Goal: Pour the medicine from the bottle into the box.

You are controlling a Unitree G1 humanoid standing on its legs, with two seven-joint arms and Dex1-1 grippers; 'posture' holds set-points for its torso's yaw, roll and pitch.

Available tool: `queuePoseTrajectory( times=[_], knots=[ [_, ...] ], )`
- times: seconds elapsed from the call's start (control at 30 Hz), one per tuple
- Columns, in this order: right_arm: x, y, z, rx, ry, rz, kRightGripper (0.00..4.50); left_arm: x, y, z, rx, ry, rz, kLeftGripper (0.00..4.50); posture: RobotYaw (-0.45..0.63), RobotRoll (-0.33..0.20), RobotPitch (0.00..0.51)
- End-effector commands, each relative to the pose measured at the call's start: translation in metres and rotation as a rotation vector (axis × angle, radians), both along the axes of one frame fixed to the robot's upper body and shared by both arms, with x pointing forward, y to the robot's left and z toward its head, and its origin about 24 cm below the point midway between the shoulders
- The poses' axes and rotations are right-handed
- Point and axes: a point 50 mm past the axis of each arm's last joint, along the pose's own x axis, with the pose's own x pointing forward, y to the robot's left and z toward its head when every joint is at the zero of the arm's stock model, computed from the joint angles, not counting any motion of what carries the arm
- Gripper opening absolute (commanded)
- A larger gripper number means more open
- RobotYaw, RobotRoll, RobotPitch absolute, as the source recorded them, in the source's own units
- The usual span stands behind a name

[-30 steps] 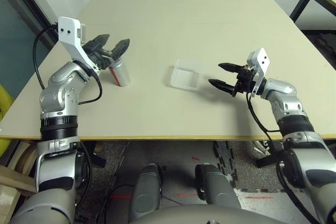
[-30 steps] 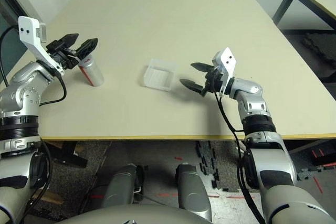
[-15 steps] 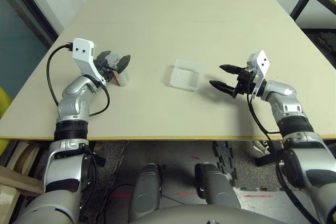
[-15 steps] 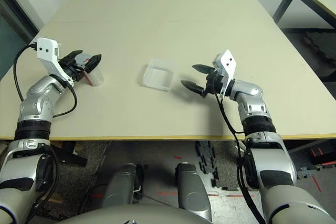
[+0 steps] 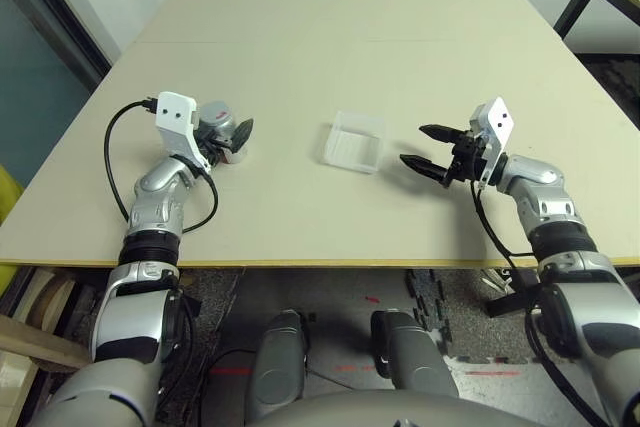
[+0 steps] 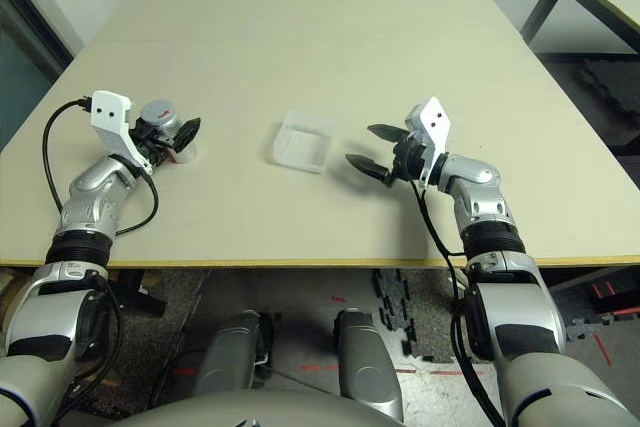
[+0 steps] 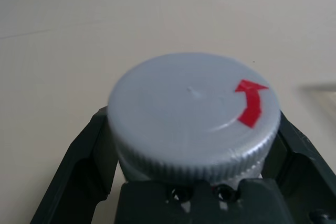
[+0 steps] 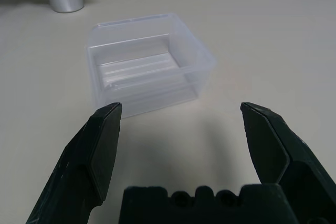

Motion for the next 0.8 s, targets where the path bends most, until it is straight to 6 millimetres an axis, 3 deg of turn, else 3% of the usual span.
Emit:
queuePoseTrajectory(
  times=[0.03, 0.63, 0.7, 0.8],
  knots=[
    [0.001, -0.001, -0.001, -0.009, 0.004, -0.006, 4.5, 0.002, -0.004, -0.006, 0.024, 0.014, -0.015, 4.48, -0.07, 0.0, 0.098],
    [0.002, -0.002, 0.0, -0.011, -0.007, -0.027, 4.5, 0.004, -0.005, -0.016, 0.031, 0.044, -0.022, 4.48, -0.08, 0.0, 0.102],
    [0.002, -0.002, 0.0, -0.011, -0.009, -0.03, 4.5, 0.004, -0.005, -0.017, 0.023, 0.048, -0.015, 4.12, -0.08, 0.0, 0.102],
    [0.002, -0.002, 0.001, -0.01, -0.011, -0.032, 4.5, 0.003, -0.004, -0.018, 0.022, 0.053, -0.012, 3.14, -0.08, 0.0, 0.102]
  ],
)
